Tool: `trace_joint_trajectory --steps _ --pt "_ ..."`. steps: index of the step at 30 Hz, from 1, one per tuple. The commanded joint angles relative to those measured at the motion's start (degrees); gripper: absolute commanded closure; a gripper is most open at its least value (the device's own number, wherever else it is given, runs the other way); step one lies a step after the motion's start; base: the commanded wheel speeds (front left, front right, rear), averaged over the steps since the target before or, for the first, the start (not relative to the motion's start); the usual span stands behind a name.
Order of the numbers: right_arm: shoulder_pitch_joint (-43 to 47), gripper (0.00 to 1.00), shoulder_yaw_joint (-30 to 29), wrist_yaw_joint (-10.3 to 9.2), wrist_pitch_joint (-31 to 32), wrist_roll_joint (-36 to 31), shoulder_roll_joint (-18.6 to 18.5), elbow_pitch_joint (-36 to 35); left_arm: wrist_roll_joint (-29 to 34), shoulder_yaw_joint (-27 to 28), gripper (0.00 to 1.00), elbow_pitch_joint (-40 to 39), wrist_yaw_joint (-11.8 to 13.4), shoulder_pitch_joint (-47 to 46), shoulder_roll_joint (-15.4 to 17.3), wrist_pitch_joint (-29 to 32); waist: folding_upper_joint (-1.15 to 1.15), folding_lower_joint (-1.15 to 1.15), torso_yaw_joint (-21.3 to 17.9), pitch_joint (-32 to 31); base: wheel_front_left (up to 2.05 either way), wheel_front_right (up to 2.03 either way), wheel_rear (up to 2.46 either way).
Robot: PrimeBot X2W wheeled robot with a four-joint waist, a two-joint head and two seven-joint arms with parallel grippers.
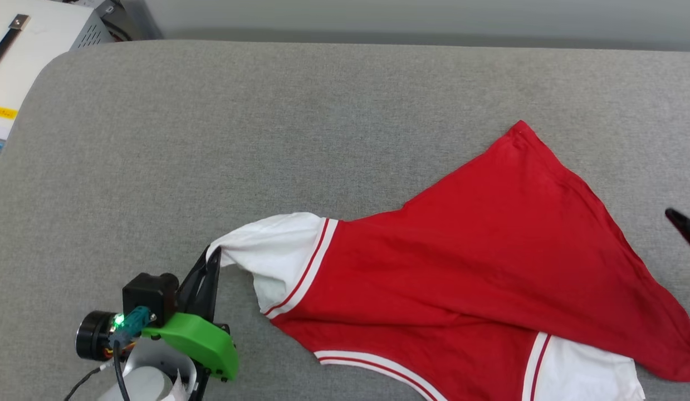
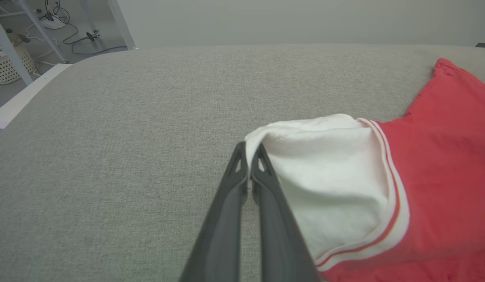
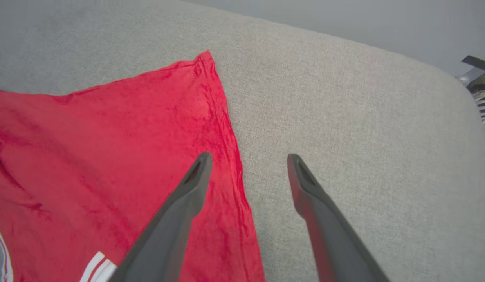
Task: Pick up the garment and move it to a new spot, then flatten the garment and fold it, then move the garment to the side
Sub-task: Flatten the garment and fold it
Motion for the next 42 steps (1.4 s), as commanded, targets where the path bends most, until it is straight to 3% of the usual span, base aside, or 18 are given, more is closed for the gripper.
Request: trace_joint_trajectory --steps 1,7,14,22,26,31,32,33,42 --pt "-3.30 0.00 0.11 -0.06 1.81 -1.32 -0.54 -0.86 1.22 -0.06 1.00 -0.38 0.00 -1.71 -0.33 0.27 0.00 0.00 1.54 1.85 0.00 0.00 0.00" --pt "-18.85 0.00 7.04 -0.06 14.08 -4.97 -0.20 0.37 2.47 -0.40 1.00 -1.04 -0.45 -4.79 -1.45 0.13 0.00 0.00 4.18 5.61 0.00 0.00 0.00" --pt "-37.19 0.00 19.27 -0.06 26.88 -8.12 3.13 11.79 3.88 -1.09 1.00 -1.18 -1.16 -8.33 -3.44 -0.19 0.00 0.00 6.87 10.33 0.00 0.00 0.00" --pt "-48.98 0.00 27.16 -0.06 26.28 -10.82 8.09 25.93 5.11 -1.23 1.00 -0.86 -2.07 -11.84 -5.42 -0.75 0.00 0.00 9.09 14.89 0.00 0.00 0.00" --pt "-49.88 0.00 29.68 -0.06 23.86 -9.62 9.26 31.80 5.45 -1.14 1.00 -0.33 -2.52 -12.86 -6.00 -1.00 0.00 0.00 9.69 16.13 0.00 0.00 0.00" --pt "-47.96 0.00 35.10 -0.06 23.58 -6.16 7.98 34.79 5.64 -1.09 1.00 0.46 -2.83 -13.25 -6.51 -1.23 0.00 0.00 9.65 16.27 0.00 0.00 0.00" --pt "-47.91 0.60 35.71 -0.06 23.08 -5.31 7.67 35.01 5.63 -1.08 1.00 0.65 -2.91 -13.26 -6.57 -1.27 0.00 0.00 9.53 16.19 0.00 0.00 0.00" --pt "-47.96 1.00 36.07 -0.06 22.43 -4.81 7.53 35.18 5.61 -1.06 1.00 0.84 -2.98 -13.27 -6.60 -1.30 0.00 0.00 9.35 16.04 0.00 0.00 0.00" --pt "-51.40 1.00 36.65 -0.06 5.81 -1.80 7.39 34.81 5.71 -0.88 1.00 2.06 -4.19 -13.55 -5.64 -1.36 0.00 0.00 6.83 9.36 0.00 0.00 0.00"
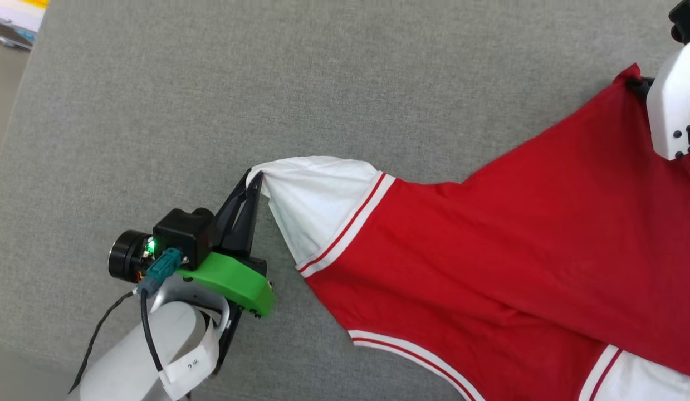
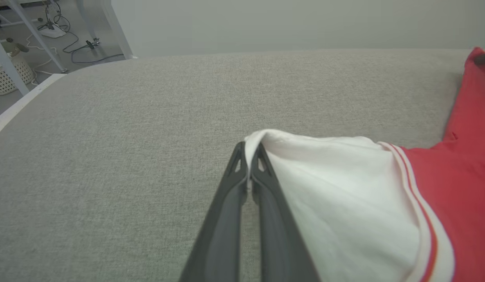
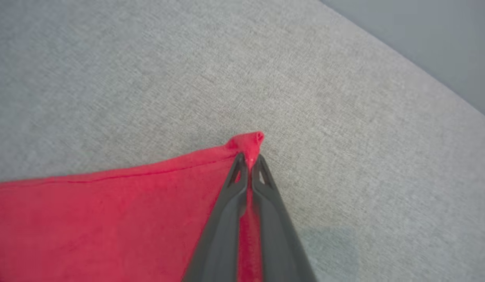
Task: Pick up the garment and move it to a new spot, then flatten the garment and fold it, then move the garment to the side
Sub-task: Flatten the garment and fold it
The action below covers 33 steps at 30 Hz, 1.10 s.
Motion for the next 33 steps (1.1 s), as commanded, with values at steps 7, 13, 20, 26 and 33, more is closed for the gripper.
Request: trace_joint_trajectory --steps 7,13,20,26,33 --pt "1.62 1.00 0.34 -0.05 -10.27 4.61 -3.03 -3.43 1.57 0.99 1.00 -2.22 -0.29 -3.74 4.32 1.99 0.00 0.00 -4.35 -10.83 0.00 0.00 0.00" --pt "3.84 1.00 -1.10 -0.05 -15.92 7.05 -5.44 -9.28 2.43 2.47 1.00 -5.18 -1.45 -9.24 7.55 5.17 0.00 0.00 -7.24 -14.46 0.00 0.00 0.00" --pt "3.43 1.00 -6.59 -0.05 -20.14 5.43 -6.10 -14.26 3.96 3.99 1.00 -6.50 -4.39 -20.73 9.21 9.77 0.00 0.00 -9.61 -13.72 0.00 0.00 0.00" --pt "-1.97 1.00 -13.28 -0.05 -20.84 0.35 -3.96 -14.75 5.50 4.91 1.00 -1.66 -9.27 -36.20 7.41 12.61 0.00 0.00 -10.67 -8.83 0.00 0.00 0.00" --pt "-16.15 1.00 -18.78 -0.05 -19.80 -7.45 0.54 -10.15 8.03 5.36 1.00 9.29 -14.24 -57.25 1.79 13.74 0.00 0.00 -11.35 -1.78 0.00 0.00 0.00"
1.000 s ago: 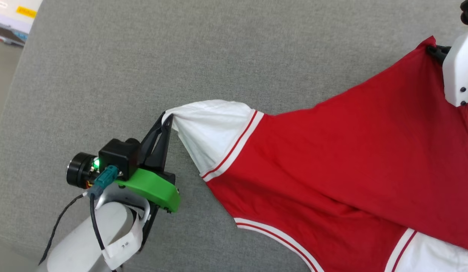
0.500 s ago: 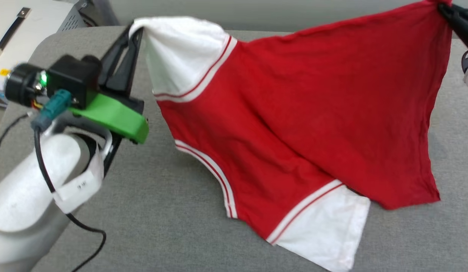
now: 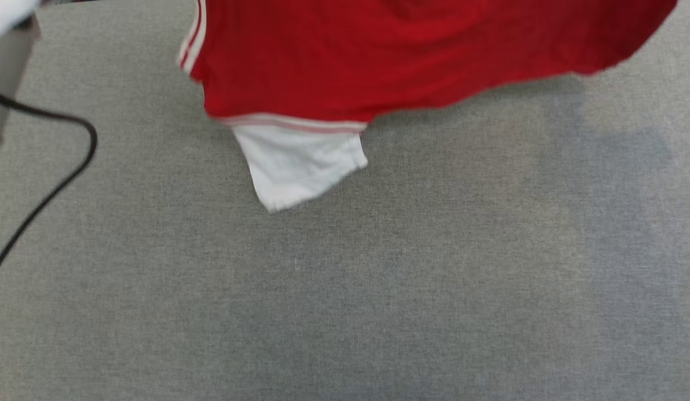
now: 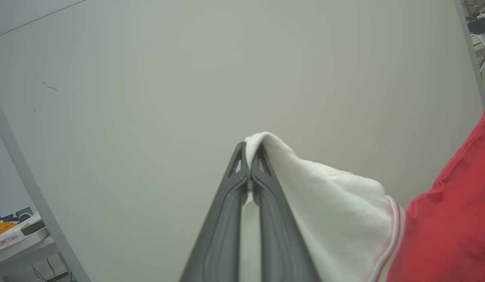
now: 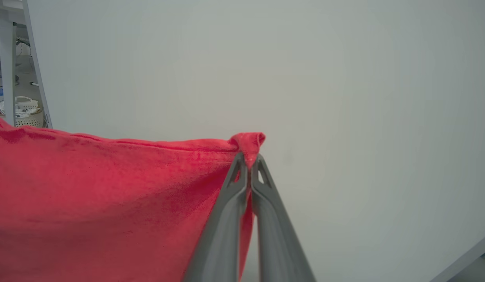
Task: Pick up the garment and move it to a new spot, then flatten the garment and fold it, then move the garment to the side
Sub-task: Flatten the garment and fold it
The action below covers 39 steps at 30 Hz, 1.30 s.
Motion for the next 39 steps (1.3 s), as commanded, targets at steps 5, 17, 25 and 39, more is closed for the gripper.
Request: trace_joint_trajectory --steps 5,17,25,39 --pt "-12.41 1.00 -1.30 -0.05 -0.37 -4.48 2.74 5.39 2.38 0.54 1.00 8.63 -2.70 -14.45 -3.65 -0.94 0.00 0.00 -0.78 8.14 0.00 0.00 0.00" --pt "-28.83 1.00 1.87 -0.05 -7.28 -7.94 6.98 19.08 4.39 -0.02 1.00 25.75 -6.61 -30.93 -7.77 -5.89 0.00 0.00 -1.12 13.97 0.00 0.00 0.00" --pt "-22.47 1.00 9.55 -0.05 -12.05 -3.63 8.45 22.93 3.56 -1.64 1.00 30.38 -6.95 -22.66 -7.53 -10.26 0.00 0.00 -1.02 13.32 0.00 0.00 0.00" --pt "1.59 1.00 24.07 -0.05 -19.68 8.46 5.64 19.63 -1.23 -2.79 1.00 19.95 -1.33 12.58 -2.03 -13.31 0.00 0.00 0.53 -0.61 0.00 0.00 0.00"
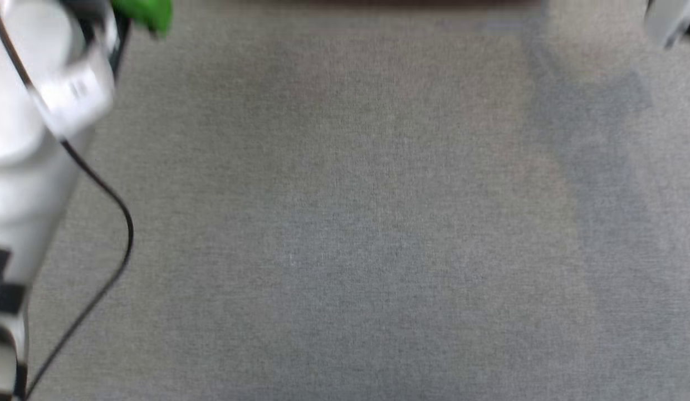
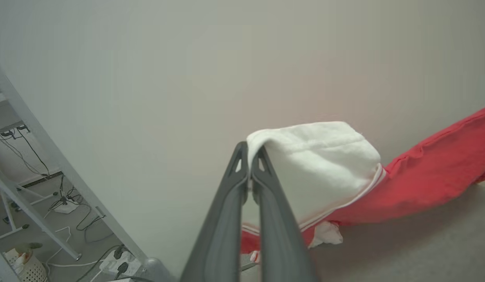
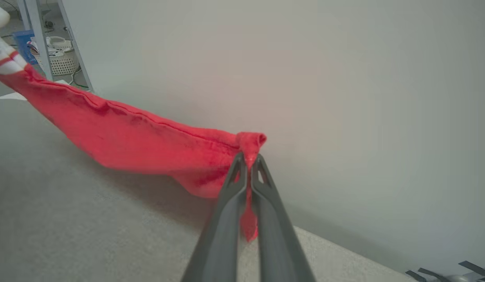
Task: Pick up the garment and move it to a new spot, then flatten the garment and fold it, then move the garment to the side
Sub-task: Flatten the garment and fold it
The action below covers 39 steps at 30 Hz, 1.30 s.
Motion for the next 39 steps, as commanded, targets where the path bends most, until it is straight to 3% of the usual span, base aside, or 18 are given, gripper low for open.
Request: trace_joint_trajectory --steps 1,11,21,27,39 --pt "3.45 1.00 1.50 -0.05 -0.53 1.17 -0.90 -1.09 -0.66 -0.17 1.00 -1.81 1.21 4.55 1.38 0.08 0.00 0.00 0.85 -6.08 0.00 0.00 0.00" --pt "24.89 1.00 7.39 -0.05 -2.12 7.41 -6.65 -8.68 -6.87 -2.08 1.00 -21.24 11.16 37.08 9.08 4.61 0.00 0.00 1.42 -14.25 0.00 0.00 0.00" --pt "43.24 1.00 7.50 -0.05 -3.25 8.71 -11.28 -13.66 -13.07 -5.62 1.00 -33.15 18.72 59.23 11.77 8.67 0.00 0.00 2.09 -19.95 0.00 0.00 0.00" --pt "53.21 1.00 4.83 -0.05 -3.74 8.51 -12.45 -15.91 -17.34 -6.90 1.00 -37.47 21.30 68.14 12.51 10.58 0.00 0.00 1.77 -21.74 0.00 0.00 0.00" --pt "67.53 1.00 -3.67 -0.05 1.30 7.99 -14.66 -24.11 -21.63 -9.08 1.00 -45.58 22.39 75.18 16.98 16.49 0.00 0.00 1.93 -21.30 0.00 0.00 0.00"
